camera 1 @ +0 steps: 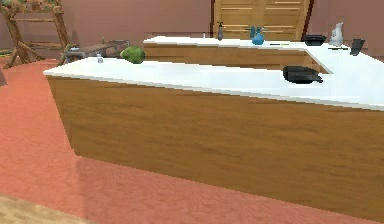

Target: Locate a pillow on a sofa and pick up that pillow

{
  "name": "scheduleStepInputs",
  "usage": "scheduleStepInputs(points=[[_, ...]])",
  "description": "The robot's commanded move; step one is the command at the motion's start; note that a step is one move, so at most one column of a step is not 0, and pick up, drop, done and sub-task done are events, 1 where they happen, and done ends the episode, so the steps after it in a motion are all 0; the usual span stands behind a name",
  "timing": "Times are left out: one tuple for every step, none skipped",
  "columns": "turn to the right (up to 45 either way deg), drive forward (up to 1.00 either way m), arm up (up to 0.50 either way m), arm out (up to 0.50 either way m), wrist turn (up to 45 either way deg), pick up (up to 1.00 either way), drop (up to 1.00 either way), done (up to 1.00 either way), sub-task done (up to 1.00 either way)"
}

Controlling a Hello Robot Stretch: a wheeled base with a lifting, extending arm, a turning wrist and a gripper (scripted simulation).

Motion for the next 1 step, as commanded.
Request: scheduleStepInputs(points=[[45.0, 0.0, 0.0, 0.0, 0.0, 0.0, 0.0, 0.0, 0.0]])
